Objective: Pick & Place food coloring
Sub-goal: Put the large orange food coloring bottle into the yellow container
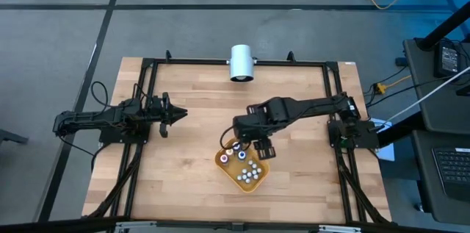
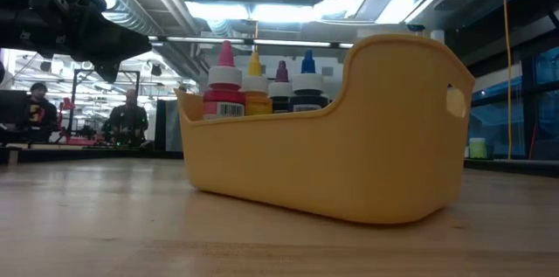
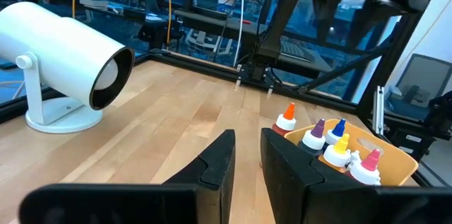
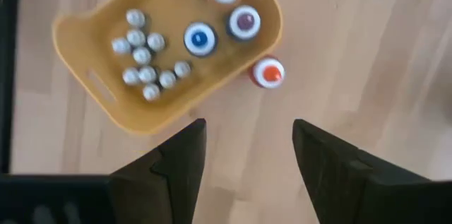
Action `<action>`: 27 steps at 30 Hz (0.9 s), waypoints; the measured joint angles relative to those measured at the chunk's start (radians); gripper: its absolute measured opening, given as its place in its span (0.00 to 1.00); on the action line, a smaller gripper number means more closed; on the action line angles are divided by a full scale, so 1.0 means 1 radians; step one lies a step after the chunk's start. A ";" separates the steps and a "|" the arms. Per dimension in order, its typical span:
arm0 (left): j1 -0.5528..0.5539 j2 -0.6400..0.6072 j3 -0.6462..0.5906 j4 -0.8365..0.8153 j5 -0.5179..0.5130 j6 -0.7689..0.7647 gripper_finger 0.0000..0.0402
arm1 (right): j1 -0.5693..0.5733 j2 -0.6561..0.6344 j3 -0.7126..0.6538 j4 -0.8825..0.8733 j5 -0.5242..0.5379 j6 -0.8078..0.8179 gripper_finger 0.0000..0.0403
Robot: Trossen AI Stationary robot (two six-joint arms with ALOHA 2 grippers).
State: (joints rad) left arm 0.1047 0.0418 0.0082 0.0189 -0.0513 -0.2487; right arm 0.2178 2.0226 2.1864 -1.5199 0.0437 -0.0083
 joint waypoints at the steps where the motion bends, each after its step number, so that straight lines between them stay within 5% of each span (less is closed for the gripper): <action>1: 0.000 0.000 0.000 0.000 0.000 0.000 0.16 | -0.004 -0.010 -0.012 -0.003 0.000 -0.018 0.53; 16: 0.000 0.000 0.000 0.000 0.000 0.000 0.16 | -0.126 -0.239 -0.478 0.289 -0.124 -0.293 0.53; 27: 0.000 0.000 0.000 0.000 0.000 0.000 0.16 | -0.173 -0.240 -0.629 0.460 -0.187 -0.461 0.70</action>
State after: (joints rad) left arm 0.1046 0.0422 0.0083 0.0189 -0.0513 -0.2489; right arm 0.0449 1.7830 1.5570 -1.0601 -0.1438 -0.4696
